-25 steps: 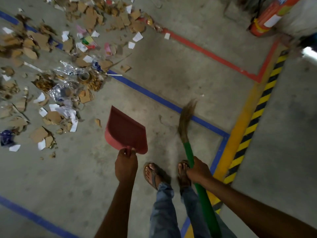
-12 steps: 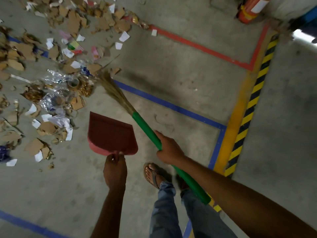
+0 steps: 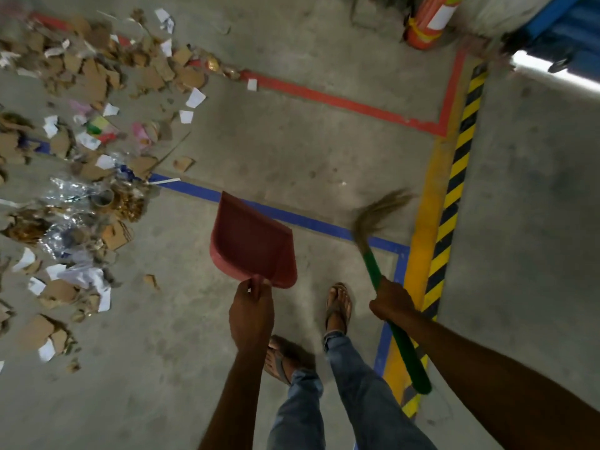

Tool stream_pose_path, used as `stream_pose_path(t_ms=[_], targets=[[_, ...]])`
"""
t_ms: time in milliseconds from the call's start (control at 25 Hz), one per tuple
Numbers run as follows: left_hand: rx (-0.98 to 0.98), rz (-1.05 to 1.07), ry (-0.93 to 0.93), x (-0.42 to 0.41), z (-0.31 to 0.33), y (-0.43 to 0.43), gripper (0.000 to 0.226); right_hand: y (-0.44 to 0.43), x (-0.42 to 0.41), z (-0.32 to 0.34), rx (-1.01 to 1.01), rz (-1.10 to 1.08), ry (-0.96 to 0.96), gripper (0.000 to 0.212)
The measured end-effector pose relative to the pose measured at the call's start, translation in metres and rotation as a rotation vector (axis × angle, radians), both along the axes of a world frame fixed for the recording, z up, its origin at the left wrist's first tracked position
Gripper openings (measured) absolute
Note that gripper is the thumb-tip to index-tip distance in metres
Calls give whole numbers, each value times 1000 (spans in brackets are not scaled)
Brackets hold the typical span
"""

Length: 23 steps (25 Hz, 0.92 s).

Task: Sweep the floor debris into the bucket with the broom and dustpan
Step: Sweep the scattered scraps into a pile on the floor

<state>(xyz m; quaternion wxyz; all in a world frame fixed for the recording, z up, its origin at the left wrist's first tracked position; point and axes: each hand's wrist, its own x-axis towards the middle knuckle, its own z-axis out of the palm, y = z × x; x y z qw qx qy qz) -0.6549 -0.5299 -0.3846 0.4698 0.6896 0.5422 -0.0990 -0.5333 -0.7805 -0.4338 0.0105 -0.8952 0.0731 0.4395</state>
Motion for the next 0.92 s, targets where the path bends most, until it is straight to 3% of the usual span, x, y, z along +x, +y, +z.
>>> stream_pose_path(t_ms=[80, 200, 320, 640, 760, 840, 920], targets=[[39, 20, 38, 4, -10, -7, 61, 14, 19, -17, 70, 200, 99, 70], [91, 46, 81, 23, -6, -14, 50, 38, 45, -22, 344, 278, 152, 85], [127, 80, 114, 66, 9, -22, 35, 40, 72, -9, 497, 296, 32, 91], [61, -16, -1, 195, 40, -39, 23, -58, 153, 31, 456, -114, -266, 82], [31, -42, -42, 228, 30, -44, 47, -97, 191, 29, 325, -192, -289, 85], [11, -67, -53, 246, 16, -40, 64, -108, 223, 15, 186, -155, -176, 92], [-10, -86, -49, 267, 6, -30, 69, -101, 260, -3, 98, -233, -105, 85]])
